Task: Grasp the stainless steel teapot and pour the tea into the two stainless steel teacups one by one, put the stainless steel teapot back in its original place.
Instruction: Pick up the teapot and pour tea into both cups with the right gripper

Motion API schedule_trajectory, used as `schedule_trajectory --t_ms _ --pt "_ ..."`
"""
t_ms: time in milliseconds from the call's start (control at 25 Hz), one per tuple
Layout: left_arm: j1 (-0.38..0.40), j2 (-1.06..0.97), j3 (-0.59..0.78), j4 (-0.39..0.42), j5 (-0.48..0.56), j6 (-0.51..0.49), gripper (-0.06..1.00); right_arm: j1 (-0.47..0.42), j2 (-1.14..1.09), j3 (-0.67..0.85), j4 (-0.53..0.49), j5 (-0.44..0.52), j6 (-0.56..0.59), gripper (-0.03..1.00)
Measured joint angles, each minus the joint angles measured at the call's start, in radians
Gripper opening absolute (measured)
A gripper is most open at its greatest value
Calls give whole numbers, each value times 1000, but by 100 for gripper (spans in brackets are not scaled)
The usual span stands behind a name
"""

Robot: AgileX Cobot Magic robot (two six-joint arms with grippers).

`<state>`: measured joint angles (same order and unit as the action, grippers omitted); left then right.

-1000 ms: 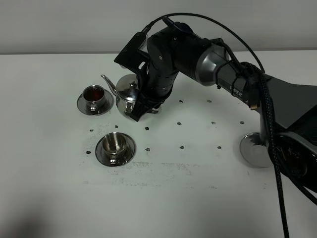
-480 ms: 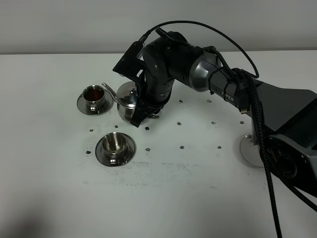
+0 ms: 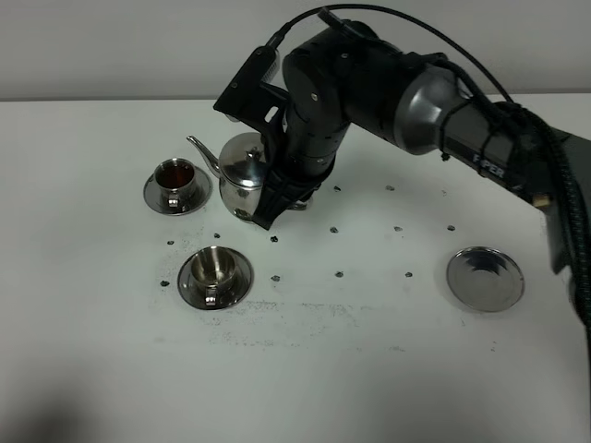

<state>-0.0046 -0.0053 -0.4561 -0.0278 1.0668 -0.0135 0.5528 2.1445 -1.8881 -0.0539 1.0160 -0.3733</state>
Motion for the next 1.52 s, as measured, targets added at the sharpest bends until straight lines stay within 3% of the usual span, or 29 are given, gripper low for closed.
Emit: schedule_trajectory --t_ms 120,280,480,680,920,1520 --pt "0 0 0 0 0 0 37 0 -91 162 -31 -71 -27 22" --pt "0 0 0 0 0 0 37 2 -176 352 -76 -163 -164 22" --pt "0 0 0 0 0 0 37 23 -208 483 -167 -209 -277 22" --pt "0 0 0 0 0 0 37 64 -208 492 -320 -228 -314 22" --pt "0 0 0 0 0 0 37 90 -207 492 -430 -265 -394 22" --pt "0 0 0 0 0 0 37 109 -122 430 -603 -330 -406 22"
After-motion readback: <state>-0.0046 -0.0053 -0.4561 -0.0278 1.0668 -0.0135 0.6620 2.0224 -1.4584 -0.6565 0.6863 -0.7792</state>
